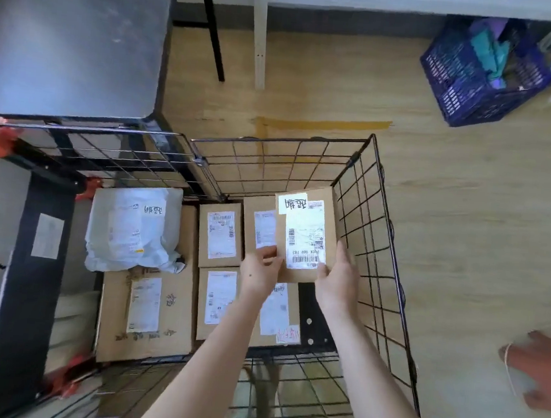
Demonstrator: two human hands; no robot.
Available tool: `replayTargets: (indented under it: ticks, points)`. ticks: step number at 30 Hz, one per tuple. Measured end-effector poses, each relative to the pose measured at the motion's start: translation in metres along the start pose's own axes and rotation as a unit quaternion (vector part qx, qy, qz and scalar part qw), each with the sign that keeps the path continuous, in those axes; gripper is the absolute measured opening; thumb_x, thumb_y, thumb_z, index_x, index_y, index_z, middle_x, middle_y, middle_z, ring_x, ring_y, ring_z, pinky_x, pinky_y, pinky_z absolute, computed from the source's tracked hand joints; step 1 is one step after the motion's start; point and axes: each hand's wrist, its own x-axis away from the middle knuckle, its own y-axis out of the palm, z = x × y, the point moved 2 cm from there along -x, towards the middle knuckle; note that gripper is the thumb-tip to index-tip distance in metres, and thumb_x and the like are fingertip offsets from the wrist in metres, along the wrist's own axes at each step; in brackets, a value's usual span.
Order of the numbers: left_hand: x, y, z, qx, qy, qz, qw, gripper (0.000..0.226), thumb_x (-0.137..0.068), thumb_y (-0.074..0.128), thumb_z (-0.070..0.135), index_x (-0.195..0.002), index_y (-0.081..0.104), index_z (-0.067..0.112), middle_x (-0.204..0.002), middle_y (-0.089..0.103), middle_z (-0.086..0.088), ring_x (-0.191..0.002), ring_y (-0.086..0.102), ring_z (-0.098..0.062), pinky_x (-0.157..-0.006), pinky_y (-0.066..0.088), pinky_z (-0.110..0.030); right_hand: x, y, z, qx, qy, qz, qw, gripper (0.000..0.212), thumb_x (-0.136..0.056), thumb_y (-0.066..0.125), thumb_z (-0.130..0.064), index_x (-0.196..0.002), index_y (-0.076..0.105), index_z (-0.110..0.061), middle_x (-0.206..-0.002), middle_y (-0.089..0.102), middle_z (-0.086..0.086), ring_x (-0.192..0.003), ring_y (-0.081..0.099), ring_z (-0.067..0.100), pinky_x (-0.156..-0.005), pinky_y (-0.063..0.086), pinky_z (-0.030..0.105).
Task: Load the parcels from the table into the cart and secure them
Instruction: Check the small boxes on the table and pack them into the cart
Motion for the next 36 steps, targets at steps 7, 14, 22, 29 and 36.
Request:
replayTargets:
  ticks: [7,14,22,29,36]
  points:
    - [-0.060,0.041,-0.036,-0.030,-0.026,-0.053,0.998,0.021,-0.090,0.055,0.011,-0.111,0.058,0.011,-0.110,0.066,-0.003,-0.088,0.064,-0.021,-0.051,0.039,-0.016,-0.045,0.055,0.033,0.026,0.022,-0.014,0.999,0.071,-0.085,0.053,0.012,-0.148,0.026,-0.004,-0.141,0.037,0.016,-0.128,0.044,0.033,-0.101,0.046,0.040]
    - [-0.083,0.046,-0.046,-0.005,-0.022,-0.031,0.999,0.005,-0.086,0.060,0.011,-0.085,0.058,0.007,-0.091,0.068,-0.005,-0.075,0.062,-0.017,-0.055,0.039,-0.014,-0.045,0.080,0.051,-0.001,0.007,0.022,1.000,0.065,-0.091,0.054,0.002,-0.149,0.026,-0.007,-0.136,0.036,0.008,-0.113,0.057,0.032,-0.086,0.053,0.040]
    - [-0.085,0.051,-0.061,0.072,-0.082,-0.005,0.994,0.029,-0.070,0.063,0.029,-0.090,0.066,0.008,-0.089,0.072,-0.003,-0.086,0.069,-0.023,-0.083,0.057,-0.046,-0.058,0.081,0.033,0.060,-0.063,0.000,0.996,0.071,-0.089,0.049,0.007,-0.153,0.022,-0.010,-0.145,0.033,0.006,-0.129,0.043,0.026,-0.095,0.044,0.027]
    - [-0.102,0.066,-0.042,0.037,-0.069,0.022,0.997,0.029,-0.086,0.065,0.019,-0.115,0.062,0.020,-0.110,0.065,0.003,-0.089,0.064,-0.015,-0.073,0.052,-0.029,-0.094,0.083,0.046,0.053,-0.026,-0.020,0.998,0.068,-0.091,0.049,0.000,-0.152,0.020,-0.006,-0.140,0.038,0.014,-0.127,0.044,0.033,-0.098,0.043,0.036]
    - [-0.110,0.079,-0.032,-0.052,-0.017,0.027,0.998,0.042,-0.089,0.065,0.017,-0.129,0.056,0.014,-0.119,0.065,0.001,-0.081,0.058,-0.007,-0.065,0.041,-0.012,-0.127,0.090,0.056,0.078,0.034,-0.026,0.996,0.066,-0.094,0.049,-0.003,-0.152,0.017,-0.003,-0.149,0.038,0.016,-0.134,0.038,0.032,-0.108,0.032,0.037]
